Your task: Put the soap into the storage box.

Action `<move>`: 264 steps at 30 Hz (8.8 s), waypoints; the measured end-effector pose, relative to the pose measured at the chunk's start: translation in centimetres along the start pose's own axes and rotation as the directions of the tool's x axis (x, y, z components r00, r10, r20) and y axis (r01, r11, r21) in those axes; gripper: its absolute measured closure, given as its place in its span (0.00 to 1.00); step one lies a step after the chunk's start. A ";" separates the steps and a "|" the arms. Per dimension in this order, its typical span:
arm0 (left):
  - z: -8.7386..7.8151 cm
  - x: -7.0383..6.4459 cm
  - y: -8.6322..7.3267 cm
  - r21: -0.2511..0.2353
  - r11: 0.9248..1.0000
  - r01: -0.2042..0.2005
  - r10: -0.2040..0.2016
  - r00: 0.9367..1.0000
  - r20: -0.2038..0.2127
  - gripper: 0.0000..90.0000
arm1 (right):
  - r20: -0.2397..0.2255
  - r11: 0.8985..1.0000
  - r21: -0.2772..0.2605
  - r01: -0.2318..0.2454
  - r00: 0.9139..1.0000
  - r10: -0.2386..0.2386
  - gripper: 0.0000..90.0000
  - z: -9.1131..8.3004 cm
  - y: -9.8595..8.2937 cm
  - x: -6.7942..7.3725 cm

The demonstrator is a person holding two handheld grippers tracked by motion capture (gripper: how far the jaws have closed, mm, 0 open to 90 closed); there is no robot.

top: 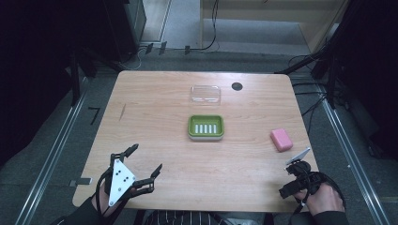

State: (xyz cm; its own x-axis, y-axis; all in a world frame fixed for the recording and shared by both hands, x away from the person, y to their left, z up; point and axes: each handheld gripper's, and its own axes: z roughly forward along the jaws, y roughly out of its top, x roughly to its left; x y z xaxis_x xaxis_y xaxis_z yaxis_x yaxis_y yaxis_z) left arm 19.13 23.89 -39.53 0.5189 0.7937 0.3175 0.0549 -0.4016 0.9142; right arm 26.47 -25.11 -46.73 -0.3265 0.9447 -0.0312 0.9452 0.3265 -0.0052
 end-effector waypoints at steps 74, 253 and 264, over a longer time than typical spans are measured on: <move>0.0 0.0 0.0 0.004 1.000 0.003 -0.003 1.000 0.004 0.15 | 0.050 0.988 -0.120 0.093 0.995 -0.087 0.00 -2.7 8.3 -1.9; 0.1 0.0 -0.1 0.006 1.000 0.004 -0.004 1.000 0.003 0.15 | 0.011 0.875 -0.240 0.420 0.903 -0.430 0.43 -5.1 18.6 3.9; 0.1 0.1 -0.1 0.007 1.000 0.001 -0.001 1.000 0.004 0.15 | 0.023 0.860 -0.235 0.453 0.887 -0.461 0.43 -5.3 19.8 5.2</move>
State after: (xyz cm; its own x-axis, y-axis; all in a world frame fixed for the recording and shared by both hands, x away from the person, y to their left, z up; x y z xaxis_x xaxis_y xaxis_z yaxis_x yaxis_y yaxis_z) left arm 19.24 23.91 -39.58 0.5225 0.7923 0.3150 0.0617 -0.4036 0.9128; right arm 43.44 -13.58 -41.67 -0.7251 0.6870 -0.0483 0.6640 0.7159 0.2158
